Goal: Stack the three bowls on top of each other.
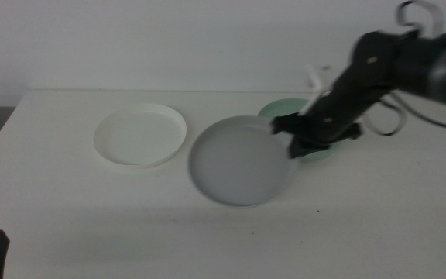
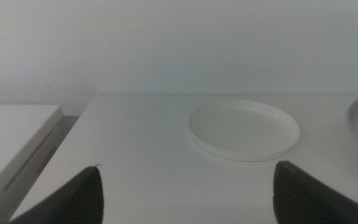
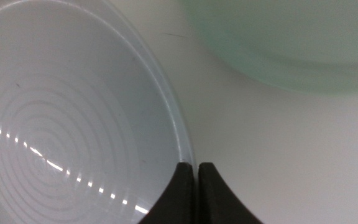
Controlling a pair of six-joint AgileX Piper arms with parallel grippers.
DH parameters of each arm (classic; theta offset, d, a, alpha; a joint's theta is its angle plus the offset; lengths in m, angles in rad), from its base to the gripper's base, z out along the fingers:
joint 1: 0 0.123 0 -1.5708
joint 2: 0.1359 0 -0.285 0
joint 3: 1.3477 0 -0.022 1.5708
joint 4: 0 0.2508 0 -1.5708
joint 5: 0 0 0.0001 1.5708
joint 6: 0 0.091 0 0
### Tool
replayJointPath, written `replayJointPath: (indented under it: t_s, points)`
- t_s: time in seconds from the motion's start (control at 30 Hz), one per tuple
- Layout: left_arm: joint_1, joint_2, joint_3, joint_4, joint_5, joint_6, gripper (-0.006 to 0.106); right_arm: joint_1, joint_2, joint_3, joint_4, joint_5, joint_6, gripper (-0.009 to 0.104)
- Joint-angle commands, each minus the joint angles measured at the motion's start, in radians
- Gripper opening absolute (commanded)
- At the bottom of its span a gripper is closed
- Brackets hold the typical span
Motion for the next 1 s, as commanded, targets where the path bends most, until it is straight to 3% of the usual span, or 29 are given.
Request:
replayJointPath:
  t_s: [0.0,0.33,0.5,0.67,0.83,0.97]
  points:
    - [-0.002,-0.004,0.0,0.001,-0.015,-0.012,0.094,0.027,0.055,-0.055,0.016,-0.014,0.002,-0.003]
    - [-0.002,-0.004,0.0,0.001,-0.015,-0.012,0.094,0.041,0.189,-0.151,0.023,0.058,0.002,-0.003]
    - [-0.002,-0.004,0.0,-0.014,-0.015,-0.012,0.094,0.039,0.189,-0.151,-0.049,0.062,0.054,-0.003]
    - [-0.002,-0.004,0.0,-0.014,-0.015,-0.012,0.094,0.039,0.192,-0.149,-0.06,0.08,0.058,-0.003]
    - [-0.002,-0.004,0.0,-0.014,-0.015,-0.012,0.094,0.039,0.196,-0.147,-0.14,0.121,0.103,-0.003]
    - [-0.002,-0.004,0.0,-0.014,-0.015,-0.012,0.094,0.039,0.203,-0.147,-0.154,0.133,0.116,-0.003]
